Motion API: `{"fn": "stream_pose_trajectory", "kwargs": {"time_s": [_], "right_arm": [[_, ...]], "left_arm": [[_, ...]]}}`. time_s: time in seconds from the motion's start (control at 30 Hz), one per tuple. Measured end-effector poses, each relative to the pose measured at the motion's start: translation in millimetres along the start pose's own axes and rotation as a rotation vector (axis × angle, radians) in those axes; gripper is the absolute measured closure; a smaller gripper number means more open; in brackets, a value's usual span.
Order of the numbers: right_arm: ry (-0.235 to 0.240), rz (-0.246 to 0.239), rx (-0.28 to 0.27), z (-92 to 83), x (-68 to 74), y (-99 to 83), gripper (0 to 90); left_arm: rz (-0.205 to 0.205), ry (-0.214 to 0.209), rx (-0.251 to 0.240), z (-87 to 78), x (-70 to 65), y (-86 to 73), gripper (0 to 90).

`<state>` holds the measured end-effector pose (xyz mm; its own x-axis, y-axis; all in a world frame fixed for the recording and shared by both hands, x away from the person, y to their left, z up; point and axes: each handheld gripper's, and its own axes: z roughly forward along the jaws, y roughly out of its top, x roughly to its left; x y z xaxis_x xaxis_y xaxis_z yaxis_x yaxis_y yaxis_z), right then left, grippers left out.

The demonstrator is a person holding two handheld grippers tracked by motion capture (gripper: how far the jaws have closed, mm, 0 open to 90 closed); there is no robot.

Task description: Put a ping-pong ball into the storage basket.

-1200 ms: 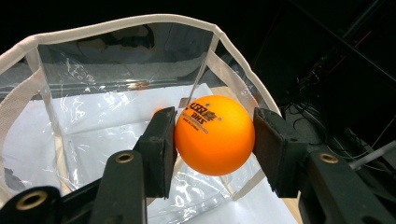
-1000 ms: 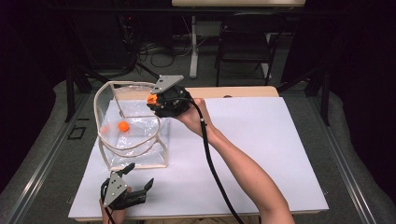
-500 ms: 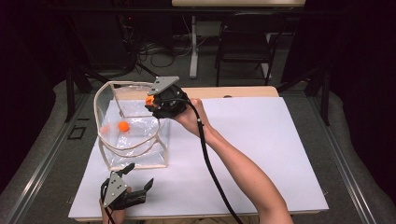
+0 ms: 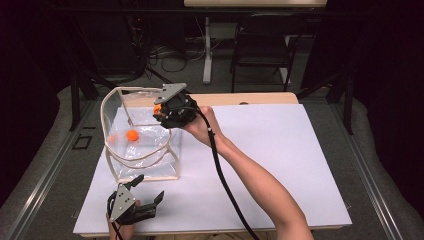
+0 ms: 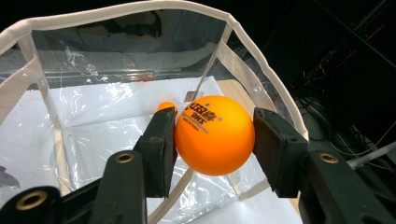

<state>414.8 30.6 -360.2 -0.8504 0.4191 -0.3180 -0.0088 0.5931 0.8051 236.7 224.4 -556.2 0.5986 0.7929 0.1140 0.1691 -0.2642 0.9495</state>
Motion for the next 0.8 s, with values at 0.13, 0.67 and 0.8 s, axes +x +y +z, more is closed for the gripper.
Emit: {"fn": "stream_pose_trajectory", "kwargs": {"time_s": [0.13, 0.67, 0.8], "right_arm": [[0.001, -0.001, 0.003, 1.1, 0.2, 0.2, 50.9], [0.013, 0.004, 0.02, 8.1, 2.5, -0.7, 50.9], [0.018, 0.0, 0.026, 10.2, 4.4, -0.5, 50.9]], "left_arm": [[-0.003, -0.001, 0.001, 0.2, 0.2, -0.1, 15.7], [-0.002, -0.001, 0.002, -0.1, 0.5, -0.4, 15.6], [0.0, -0.001, 0.002, 0.0, 0.4, -0.4, 15.7]]}}
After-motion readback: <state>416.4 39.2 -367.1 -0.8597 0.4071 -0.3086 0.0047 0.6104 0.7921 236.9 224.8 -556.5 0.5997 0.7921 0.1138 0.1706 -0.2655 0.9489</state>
